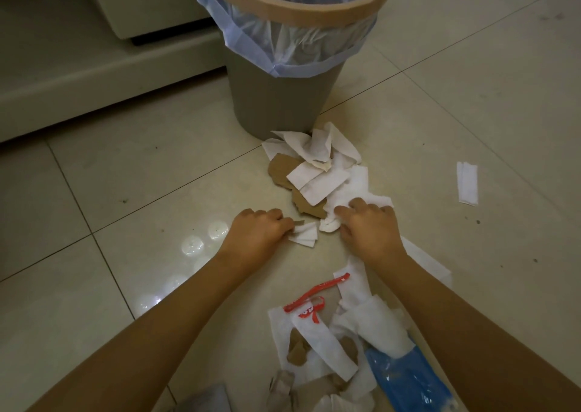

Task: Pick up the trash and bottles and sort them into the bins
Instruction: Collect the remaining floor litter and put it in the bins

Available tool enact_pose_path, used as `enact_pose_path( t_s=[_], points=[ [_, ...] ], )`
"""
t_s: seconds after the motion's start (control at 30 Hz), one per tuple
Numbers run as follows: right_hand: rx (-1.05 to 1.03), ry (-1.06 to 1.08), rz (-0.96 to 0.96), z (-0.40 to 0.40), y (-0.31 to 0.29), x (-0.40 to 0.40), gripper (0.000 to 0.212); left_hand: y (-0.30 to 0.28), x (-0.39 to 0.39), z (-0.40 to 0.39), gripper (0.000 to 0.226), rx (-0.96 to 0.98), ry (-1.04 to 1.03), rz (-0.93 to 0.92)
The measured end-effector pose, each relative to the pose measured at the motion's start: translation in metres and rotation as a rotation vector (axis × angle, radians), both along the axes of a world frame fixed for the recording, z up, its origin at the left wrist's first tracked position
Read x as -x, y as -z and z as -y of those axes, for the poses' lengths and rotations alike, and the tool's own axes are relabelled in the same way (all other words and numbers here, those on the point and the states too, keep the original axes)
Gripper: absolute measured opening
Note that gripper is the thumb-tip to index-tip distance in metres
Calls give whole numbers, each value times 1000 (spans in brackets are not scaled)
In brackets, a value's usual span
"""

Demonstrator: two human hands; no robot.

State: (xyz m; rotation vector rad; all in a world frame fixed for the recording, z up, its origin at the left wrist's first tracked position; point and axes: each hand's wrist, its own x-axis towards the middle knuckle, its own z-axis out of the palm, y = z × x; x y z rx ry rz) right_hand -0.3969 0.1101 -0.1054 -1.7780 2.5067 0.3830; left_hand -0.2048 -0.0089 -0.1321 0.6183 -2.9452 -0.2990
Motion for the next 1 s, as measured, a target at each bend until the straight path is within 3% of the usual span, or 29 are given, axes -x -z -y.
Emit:
enact_pose_path(
  t_s=[0.17, 0.37, 0.7, 1.0],
  points=[
    [18, -115, -104, -6, -4, -6, 26, -5, -15, 2, 16, 24, 19, -26],
    [296, -273, -60, -7, -24, -20, 20, -30, -46, 10, 14, 70, -79, -93],
    [694, -588, 18, 22, -96, -88, 14, -106, -134, 24, 40, 167, -190, -188],
    [841, -833, 53, 82, -172, -180, 8, -198, -232, 28, 29, 335, -329, -261]
  ],
)
